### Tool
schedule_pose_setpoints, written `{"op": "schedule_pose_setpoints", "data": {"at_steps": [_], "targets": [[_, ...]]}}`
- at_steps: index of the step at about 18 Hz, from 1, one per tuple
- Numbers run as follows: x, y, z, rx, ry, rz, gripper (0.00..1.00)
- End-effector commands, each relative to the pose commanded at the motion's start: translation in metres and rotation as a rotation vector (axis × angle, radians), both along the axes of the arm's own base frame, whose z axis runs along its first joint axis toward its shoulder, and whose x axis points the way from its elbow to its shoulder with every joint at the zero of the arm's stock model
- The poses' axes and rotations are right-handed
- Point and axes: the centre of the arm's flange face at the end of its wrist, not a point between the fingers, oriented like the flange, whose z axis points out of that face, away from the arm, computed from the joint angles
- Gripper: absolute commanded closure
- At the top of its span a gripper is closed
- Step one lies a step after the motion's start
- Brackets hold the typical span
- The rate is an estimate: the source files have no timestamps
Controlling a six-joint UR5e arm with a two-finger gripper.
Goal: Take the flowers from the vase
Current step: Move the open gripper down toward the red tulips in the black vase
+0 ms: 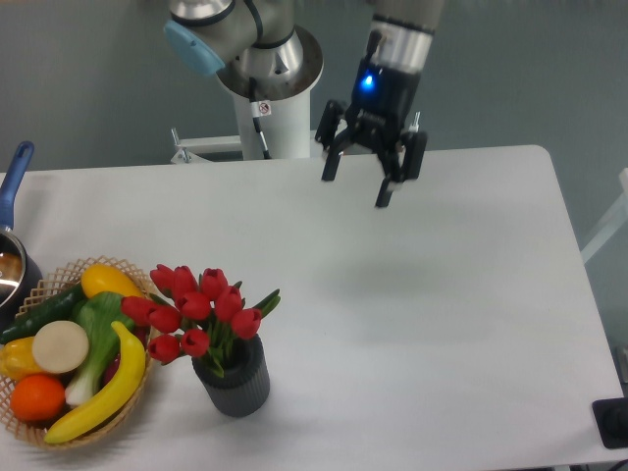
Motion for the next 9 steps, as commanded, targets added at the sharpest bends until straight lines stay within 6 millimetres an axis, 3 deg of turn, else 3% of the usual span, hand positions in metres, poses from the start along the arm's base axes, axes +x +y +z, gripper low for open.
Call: {"op": "schedule_pose_setpoints", "data": {"at_steps": [3, 9], "targets": [[0.006, 0.019, -0.016, 0.091, -0.113, -0.046, 0.00], [0.007, 0.032, -0.039, 0.226, -0.278, -0.080, 0.00]]}}
